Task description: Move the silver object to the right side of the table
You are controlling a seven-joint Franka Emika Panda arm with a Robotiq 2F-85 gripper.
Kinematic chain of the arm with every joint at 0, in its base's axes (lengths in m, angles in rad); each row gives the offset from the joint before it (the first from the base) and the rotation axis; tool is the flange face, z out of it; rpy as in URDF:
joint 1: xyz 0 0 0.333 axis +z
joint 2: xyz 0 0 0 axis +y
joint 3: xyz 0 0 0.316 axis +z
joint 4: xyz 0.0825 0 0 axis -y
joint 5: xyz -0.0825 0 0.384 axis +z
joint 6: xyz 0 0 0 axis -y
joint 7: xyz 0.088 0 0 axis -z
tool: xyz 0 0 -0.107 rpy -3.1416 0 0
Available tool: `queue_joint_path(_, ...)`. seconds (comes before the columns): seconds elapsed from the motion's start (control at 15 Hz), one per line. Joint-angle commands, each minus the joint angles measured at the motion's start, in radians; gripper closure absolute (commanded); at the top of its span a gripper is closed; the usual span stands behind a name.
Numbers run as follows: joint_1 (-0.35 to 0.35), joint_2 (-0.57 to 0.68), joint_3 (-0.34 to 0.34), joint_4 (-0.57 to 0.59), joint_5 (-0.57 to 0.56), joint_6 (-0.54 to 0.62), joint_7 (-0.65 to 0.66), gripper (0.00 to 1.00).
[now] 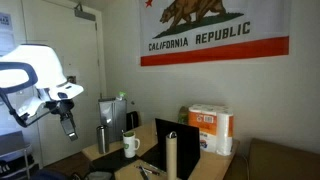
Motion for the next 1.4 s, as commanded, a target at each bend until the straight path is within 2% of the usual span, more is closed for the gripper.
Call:
queue_joint_path(0.0,-0.01,0.002,0.01,0.001,0.01,-0.003,-0.008,0.0)
queue_joint_path(0.53,-0.01,0.007,0.01,0.001,0.01,-0.003,-0.008,0.0)
queue_joint_path(0.67,0.015,0.086,0.005,0.029,0.023,0.039,-0.027,0.0)
queue_joint_path(0.87,0.098,0.27,0.0,0.1,0.086,0.152,-0.067,0.0)
queue_joint_path(1.13,0.257,0.494,-0.003,0.231,0.239,0.272,-0.192,0.0)
queue_joint_path(1.33,0.327,0.665,0.031,0.38,0.353,0.329,-0.283,0.0)
